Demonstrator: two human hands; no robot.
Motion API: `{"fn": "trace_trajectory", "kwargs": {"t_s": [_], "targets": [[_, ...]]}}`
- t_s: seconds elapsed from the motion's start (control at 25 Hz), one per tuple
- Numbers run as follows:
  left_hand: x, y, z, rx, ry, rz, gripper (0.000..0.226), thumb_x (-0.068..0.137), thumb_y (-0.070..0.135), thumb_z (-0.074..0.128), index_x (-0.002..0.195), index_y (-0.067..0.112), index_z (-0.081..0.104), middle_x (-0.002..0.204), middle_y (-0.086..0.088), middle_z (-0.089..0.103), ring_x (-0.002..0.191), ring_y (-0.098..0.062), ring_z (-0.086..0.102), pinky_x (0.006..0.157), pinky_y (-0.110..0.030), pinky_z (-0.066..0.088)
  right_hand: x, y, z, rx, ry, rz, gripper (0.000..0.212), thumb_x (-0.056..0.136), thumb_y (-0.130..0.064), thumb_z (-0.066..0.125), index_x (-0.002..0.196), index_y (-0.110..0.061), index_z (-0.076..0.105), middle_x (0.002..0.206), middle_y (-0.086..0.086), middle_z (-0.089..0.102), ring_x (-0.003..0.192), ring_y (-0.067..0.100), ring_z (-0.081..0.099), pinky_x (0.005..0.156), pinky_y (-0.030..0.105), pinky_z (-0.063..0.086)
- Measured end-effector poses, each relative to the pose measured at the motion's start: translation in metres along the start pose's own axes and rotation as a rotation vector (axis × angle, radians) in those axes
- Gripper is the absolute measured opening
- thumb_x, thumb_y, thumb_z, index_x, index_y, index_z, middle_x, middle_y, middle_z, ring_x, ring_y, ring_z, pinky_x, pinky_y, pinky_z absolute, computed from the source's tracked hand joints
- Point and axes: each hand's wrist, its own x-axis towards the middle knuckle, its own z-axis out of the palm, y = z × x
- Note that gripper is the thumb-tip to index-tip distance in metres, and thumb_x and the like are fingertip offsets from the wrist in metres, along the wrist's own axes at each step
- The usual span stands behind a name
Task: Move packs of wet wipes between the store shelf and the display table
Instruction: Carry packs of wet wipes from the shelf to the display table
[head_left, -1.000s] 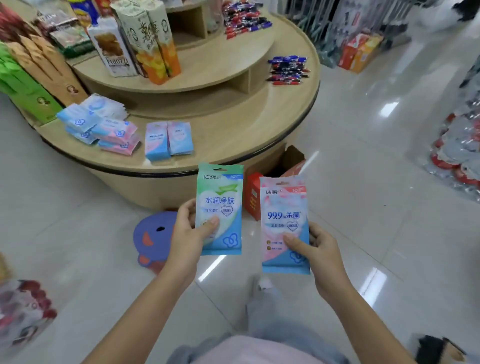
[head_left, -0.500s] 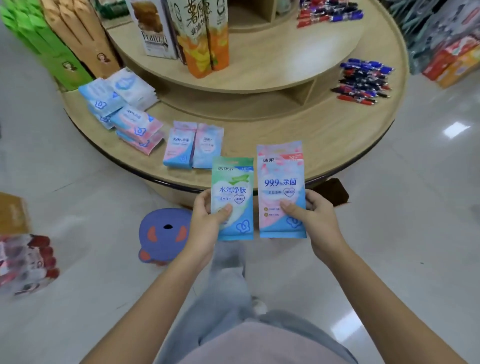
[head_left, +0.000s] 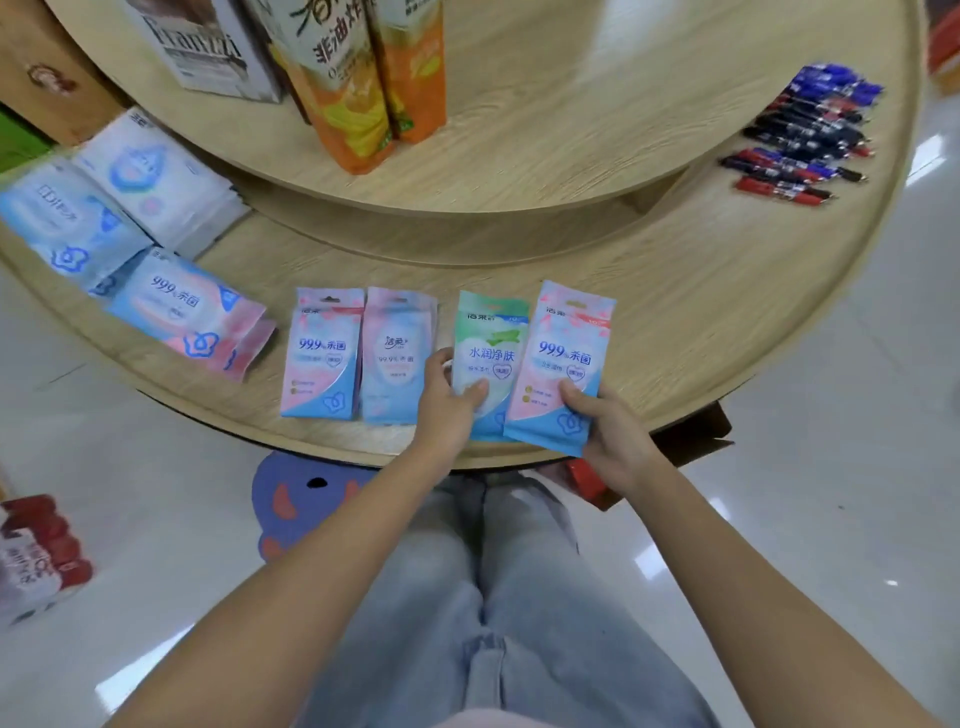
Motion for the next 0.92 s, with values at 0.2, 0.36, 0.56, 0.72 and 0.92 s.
{"fn": "trace_trajectory", "kwargs": {"t_s": [0.2,0.36,0.56,0.72,0.92], "targets": [[0.040,-0.019,0.019,0.005,0.030,0.013,0.054,0.085,-0.008,0.057,0.132,0.007,0.036,0.116,-0.001,0.052,0.102,-0.012,0.054,0.083,-0.014,0.046,0.051,-0.005,-0.007,-0.076,0.002,0.072,0.041,0.085,-0.011,0.059,0.126,-0.006,0.054,0.117,0.013,0.067,0.093,0.024,0.070,0.080,0.038,0.059],[0.049,-0.027,0.030,0.048,0.019,-0.015,0.052,0.084,-0.009,0.055,0.131,0.007,0.038,0.118,-0.003,0.052,0.108,-0.018,0.053,0.090,-0.024,0.045,0.068,-0.008,-0.008,-0.156,-0.001,0.101,0.020,0.092,-0.005,0.052,0.112,-0.007,0.058,0.095,0.007,0.073,0.079,0.020,0.072,0.072,0.034,0.060],[0.047,-0.027,0.036,0.539,0.138,0.052,0.038,0.087,0.010,0.051,0.126,0.008,0.052,0.115,-0.013,0.058,0.105,-0.029,0.053,0.085,-0.031,0.040,0.070,-0.009,-0.020,-0.241,0.006,0.071,0.030,0.091,-0.006,0.056,0.120,0.000,0.052,0.114,0.017,0.066,0.089,0.024,0.071,0.077,0.035,0.060],[0.038,-0.003,0.039,0.664,0.094,-0.021,0.032,0.088,0.010,0.047,0.118,0.002,0.051,0.114,-0.020,0.056,0.105,-0.034,0.052,0.079,-0.034,0.039,0.063,-0.014,-0.017,-0.304,0.068,0.012,0.041,0.089,-0.010,0.060,0.127,0.000,0.048,0.119,0.018,0.065,0.096,0.027,0.069,0.077,0.034,0.060],[0.002,0.043,0.021,0.213,0.041,-0.013,0.033,0.095,0.015,0.048,0.128,0.011,0.052,0.121,-0.006,0.059,0.106,-0.014,0.056,0.089,-0.021,0.044,0.035,-0.039,0.019,-0.309,0.029,-0.149,0.039,0.089,-0.009,0.060,0.126,-0.002,0.048,0.119,0.016,0.065,0.094,0.024,0.069,0.072,0.030,0.059]]}}
